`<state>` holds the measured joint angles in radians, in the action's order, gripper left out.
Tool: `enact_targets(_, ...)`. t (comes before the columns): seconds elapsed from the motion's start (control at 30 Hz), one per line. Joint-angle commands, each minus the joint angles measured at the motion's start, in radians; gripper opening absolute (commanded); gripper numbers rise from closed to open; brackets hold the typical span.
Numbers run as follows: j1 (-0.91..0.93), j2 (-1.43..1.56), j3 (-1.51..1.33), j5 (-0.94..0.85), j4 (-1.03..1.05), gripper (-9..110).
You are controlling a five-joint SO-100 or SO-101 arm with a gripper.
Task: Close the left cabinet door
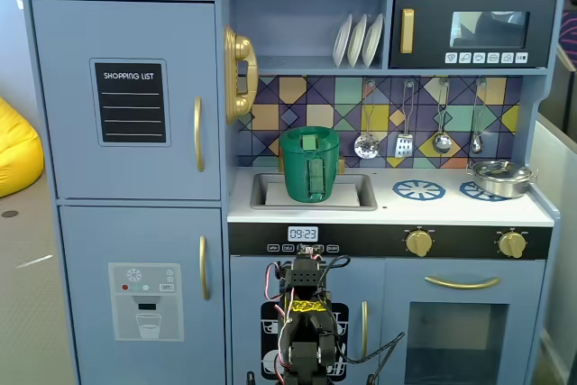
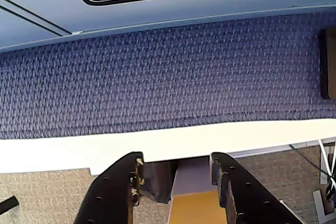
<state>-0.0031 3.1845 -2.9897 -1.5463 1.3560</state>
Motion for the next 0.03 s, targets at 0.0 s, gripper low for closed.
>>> enact_targets(0.0, 0.021, -0.006, -0.008, 0.034, 0.176, 8)
